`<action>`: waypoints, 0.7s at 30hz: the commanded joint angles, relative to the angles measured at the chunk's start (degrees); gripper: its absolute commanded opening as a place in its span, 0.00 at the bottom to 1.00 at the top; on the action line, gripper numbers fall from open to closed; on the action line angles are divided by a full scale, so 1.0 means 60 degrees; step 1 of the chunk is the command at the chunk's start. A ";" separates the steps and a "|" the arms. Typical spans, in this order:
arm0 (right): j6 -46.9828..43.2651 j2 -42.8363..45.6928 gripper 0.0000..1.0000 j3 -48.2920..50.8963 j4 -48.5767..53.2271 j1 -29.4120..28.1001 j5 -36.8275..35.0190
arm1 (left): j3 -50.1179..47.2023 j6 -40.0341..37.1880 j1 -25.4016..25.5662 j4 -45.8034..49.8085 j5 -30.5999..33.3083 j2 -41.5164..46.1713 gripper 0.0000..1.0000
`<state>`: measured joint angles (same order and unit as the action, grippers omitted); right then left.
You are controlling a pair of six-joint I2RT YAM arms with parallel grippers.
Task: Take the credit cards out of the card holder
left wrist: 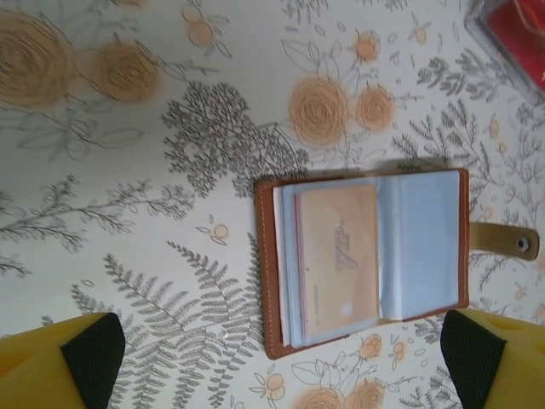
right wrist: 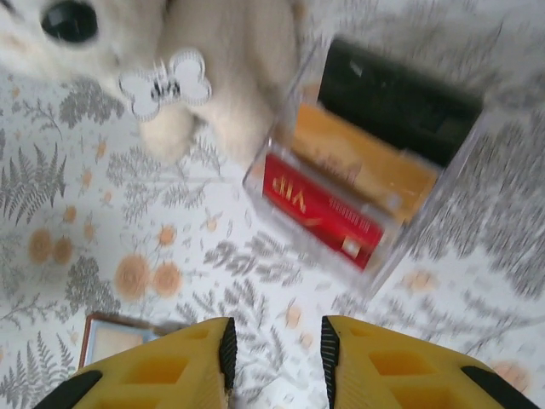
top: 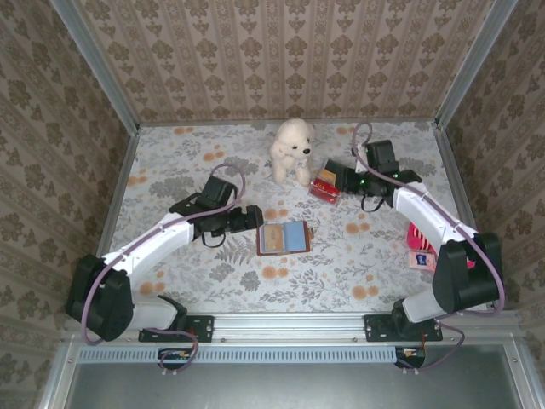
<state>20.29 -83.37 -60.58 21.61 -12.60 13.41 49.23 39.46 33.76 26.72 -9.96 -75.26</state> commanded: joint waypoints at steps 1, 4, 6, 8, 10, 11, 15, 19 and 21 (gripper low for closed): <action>0.1356 0.0536 0.44 0.0604 0.0342 -0.0953 -0.0570 | -0.0052 0.0398 0.0264 -0.0362 -0.0223 -0.0264 0.99; 0.1388 0.0550 0.59 0.0896 0.0142 -0.2209 -0.0903 | 0.0090 0.0456 0.0382 -0.0433 -0.0275 -0.0573 0.98; 0.1519 0.0523 0.62 0.0820 0.0181 -0.2932 -0.1216 | 0.0082 0.0523 0.0392 -0.0491 -0.0212 -0.0708 0.98; 0.1872 0.0237 0.63 0.0682 0.0226 -0.3540 -0.1540 | 0.0042 0.0604 0.0380 -0.0540 -0.0103 -0.0734 0.98; 0.2139 -0.0082 0.63 0.0530 0.0265 -0.4003 -0.1730 | -0.0062 0.0703 0.0340 -0.0556 0.0036 -0.0699 0.99; 0.2231 -0.0260 0.63 0.0435 0.0272 -0.4268 -0.1859 | -0.0127 0.0768 0.0289 -0.0555 0.0106 -0.0658 0.99; 0.2773 -0.1254 0.54 0.0002 0.0270 -0.4782 -0.1829 | -0.0396 0.1071 -0.0023 -0.0511 0.0206 -0.0426 0.99; 0.3047 -0.2094 0.39 0.0027 -0.0973 -0.4785 -0.0101 | -0.0625 0.1073 -0.0248 -0.0898 -0.0221 -0.0251 0.90; 0.3206 -0.2360 0.38 0.0083 -0.1400 -0.4733 0.0216 | -0.0594 0.0997 -0.0265 -0.0927 -0.0441 -0.0313 0.84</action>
<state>36.60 -95.90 -59.42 18.09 -41.30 9.63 46.09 45.10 32.38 22.83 -10.66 -78.48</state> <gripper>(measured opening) 0.383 0.848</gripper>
